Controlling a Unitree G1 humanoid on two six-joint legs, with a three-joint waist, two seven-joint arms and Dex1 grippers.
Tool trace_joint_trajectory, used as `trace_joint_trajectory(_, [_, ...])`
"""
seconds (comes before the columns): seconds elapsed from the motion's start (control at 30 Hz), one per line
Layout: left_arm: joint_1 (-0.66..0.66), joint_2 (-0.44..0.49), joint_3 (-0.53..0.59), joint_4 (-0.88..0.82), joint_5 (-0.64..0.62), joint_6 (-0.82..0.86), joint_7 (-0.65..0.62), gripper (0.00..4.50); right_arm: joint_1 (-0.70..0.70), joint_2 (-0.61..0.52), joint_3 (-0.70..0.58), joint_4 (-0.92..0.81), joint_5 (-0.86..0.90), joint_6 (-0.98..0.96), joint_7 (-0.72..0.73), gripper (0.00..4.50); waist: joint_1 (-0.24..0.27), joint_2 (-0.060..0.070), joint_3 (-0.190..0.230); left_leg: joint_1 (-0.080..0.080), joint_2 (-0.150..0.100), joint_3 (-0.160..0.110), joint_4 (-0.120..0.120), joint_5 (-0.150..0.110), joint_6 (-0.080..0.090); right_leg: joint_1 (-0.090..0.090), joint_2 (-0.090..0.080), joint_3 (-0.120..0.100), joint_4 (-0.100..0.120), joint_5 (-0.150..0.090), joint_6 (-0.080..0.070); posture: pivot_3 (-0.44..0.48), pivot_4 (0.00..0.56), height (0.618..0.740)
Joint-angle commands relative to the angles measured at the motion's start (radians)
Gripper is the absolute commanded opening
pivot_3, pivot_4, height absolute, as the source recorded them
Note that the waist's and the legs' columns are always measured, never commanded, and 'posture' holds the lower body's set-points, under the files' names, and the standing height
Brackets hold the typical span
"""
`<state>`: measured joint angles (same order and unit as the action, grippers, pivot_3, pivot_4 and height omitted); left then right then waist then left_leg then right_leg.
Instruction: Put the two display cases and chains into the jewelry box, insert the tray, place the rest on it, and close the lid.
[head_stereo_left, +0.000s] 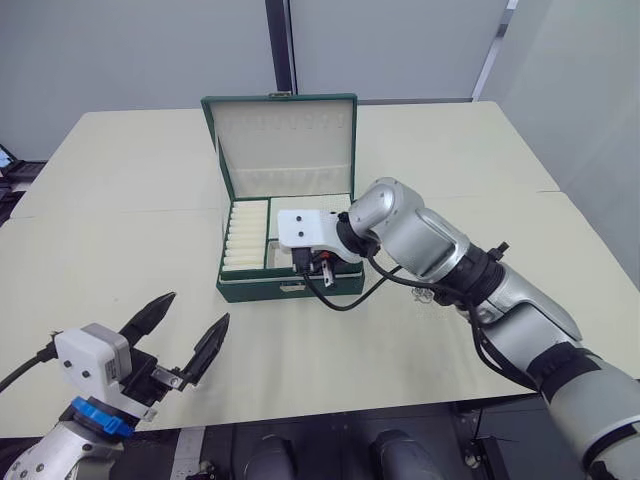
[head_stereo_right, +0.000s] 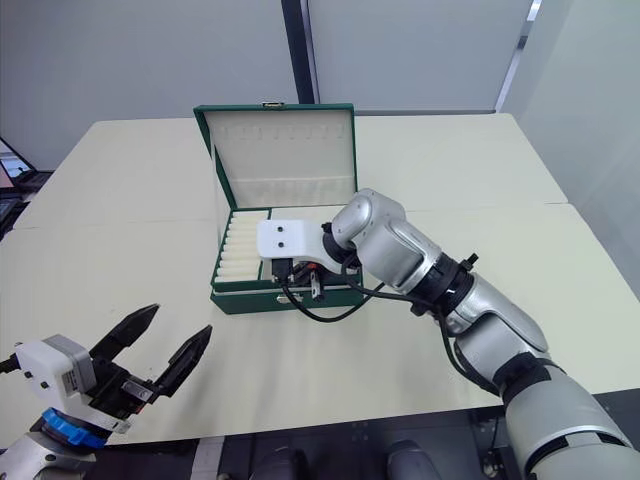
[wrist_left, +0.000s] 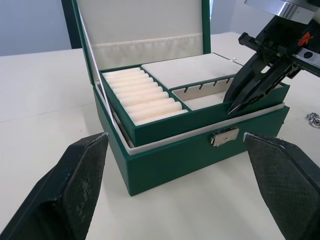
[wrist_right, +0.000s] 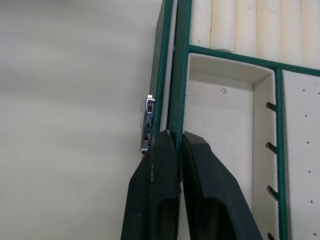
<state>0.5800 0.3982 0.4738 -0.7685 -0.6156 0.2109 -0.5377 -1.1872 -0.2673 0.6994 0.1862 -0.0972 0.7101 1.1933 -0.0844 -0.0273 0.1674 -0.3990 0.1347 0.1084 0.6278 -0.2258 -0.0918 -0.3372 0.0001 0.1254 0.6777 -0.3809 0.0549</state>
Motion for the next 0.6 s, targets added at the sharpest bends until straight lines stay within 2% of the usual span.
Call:
trace_joint_trajectory(0.03, [0.003, -0.002, -0.005, -0.001, 0.006, -0.016, -0.002, 4.5, -0.021, 0.005, -0.012, -0.004, -0.008, -0.028, 0.007, 0.01, 0.0, 0.0, 0.0, 0.0, 0.0, 0.0, 0.0, 0.0, 0.0, 0.0, 0.0, 0.0, 0.0, 0.0, 0.0, 0.0, 0.15, 0.74])
trace_joint_trajectory(0.6, [-0.026, 0.014, -0.012, 0.028, 0.022, -0.016, -0.012, 4.5, -0.027, 0.024, -0.045, -0.011, 0.004, -0.032, 0.002, 0.01, 0.0, 0.0, 0.0, 0.0, 0.0, 0.0, 0.0, 0.0, 0.0, 0.0, 0.0, 0.0, 0.0, 0.0, 0.0, 0.0, 0.15, 0.74])
